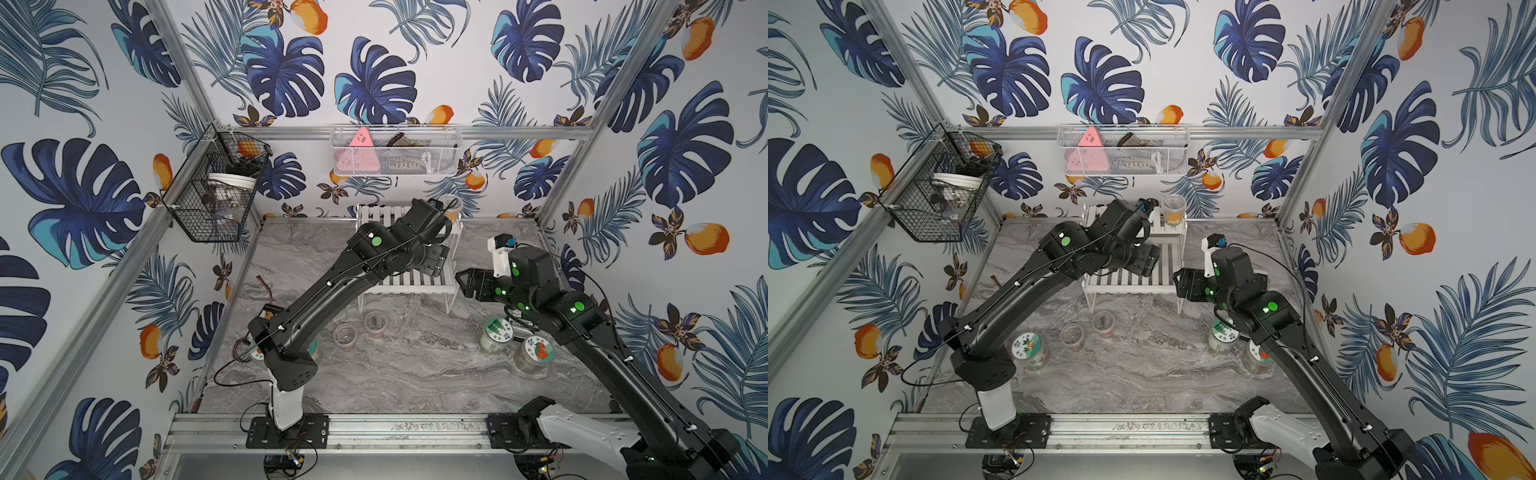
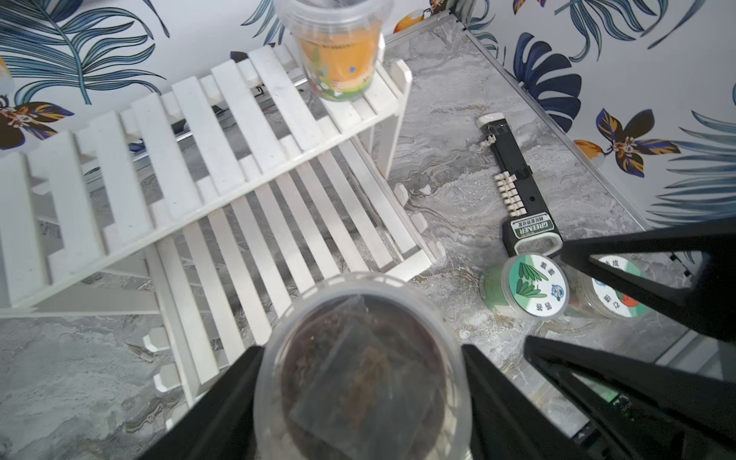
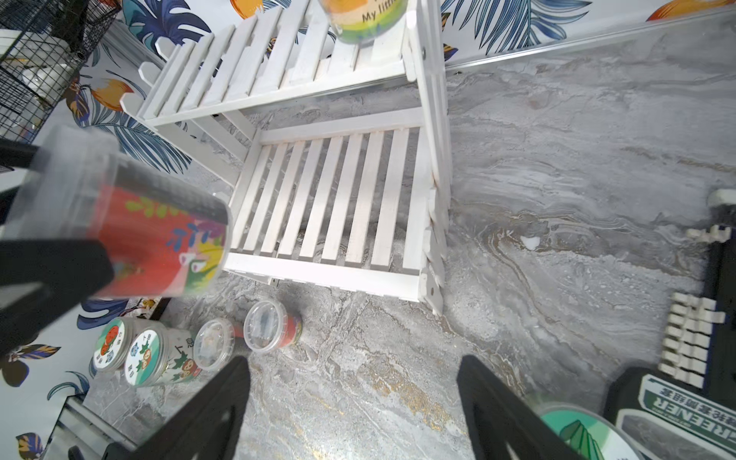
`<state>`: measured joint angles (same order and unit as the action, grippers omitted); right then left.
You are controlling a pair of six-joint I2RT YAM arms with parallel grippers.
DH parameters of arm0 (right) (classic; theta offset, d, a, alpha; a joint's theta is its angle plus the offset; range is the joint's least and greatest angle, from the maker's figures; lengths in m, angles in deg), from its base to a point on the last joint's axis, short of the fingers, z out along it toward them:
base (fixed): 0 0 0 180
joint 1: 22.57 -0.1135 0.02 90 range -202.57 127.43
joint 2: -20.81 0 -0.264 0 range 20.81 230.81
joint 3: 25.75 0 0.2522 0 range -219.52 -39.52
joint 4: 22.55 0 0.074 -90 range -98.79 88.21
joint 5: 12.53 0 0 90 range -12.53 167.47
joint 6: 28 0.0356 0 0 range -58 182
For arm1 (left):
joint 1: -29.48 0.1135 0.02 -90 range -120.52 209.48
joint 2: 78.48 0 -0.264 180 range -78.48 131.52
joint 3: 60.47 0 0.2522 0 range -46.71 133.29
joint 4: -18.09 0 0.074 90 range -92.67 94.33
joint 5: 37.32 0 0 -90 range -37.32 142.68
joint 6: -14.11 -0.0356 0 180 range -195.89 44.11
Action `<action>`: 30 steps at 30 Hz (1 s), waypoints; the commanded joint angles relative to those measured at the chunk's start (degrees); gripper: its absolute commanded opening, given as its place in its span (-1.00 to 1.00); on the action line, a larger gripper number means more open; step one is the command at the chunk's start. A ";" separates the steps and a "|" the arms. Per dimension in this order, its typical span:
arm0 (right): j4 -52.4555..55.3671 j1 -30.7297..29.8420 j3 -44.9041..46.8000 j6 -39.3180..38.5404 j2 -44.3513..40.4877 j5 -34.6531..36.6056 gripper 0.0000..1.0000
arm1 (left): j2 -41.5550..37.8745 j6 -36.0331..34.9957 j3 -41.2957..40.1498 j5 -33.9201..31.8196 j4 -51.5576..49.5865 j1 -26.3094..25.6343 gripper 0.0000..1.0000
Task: Place the seed container on the shelf
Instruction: Pick up the seed jar at the center of the board, then place the seed jar on the shelf.
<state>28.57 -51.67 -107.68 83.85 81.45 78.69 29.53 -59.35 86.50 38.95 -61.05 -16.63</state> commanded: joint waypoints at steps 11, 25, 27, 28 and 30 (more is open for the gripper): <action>-6.35 0.27 -3.81 -4.40 5.18 -4.53 0.71 | 6.48 0.46 10.14 4.71 3.19 8.71 0.36; -8.68 0.36 -2.59 -2.64 7.69 -1.26 0.72 | 12.13 1.92 13.99 2.86 9.27 10.95 0.29; -8.51 0.82 -2.30 -2.26 7.82 -1.03 0.72 | 12.16 1.92 13.63 2.48 10.44 10.95 0.28; -8.66 0.83 -2.03 -2.03 7.74 -1.32 0.72 | 12.21 1.92 13.59 2.39 10.98 11.04 0.27; -9.19 2.82 -1.39 -1.68 7.74 -2.21 0.72 | 12.38 1.79 13.67 2.44 11.75 11.04 0.27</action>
<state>21.47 -50.29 -109.58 81.09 89.19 76.46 41.61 -57.82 99.74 42.18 -53.16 -5.74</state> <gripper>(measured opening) 0.858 0.772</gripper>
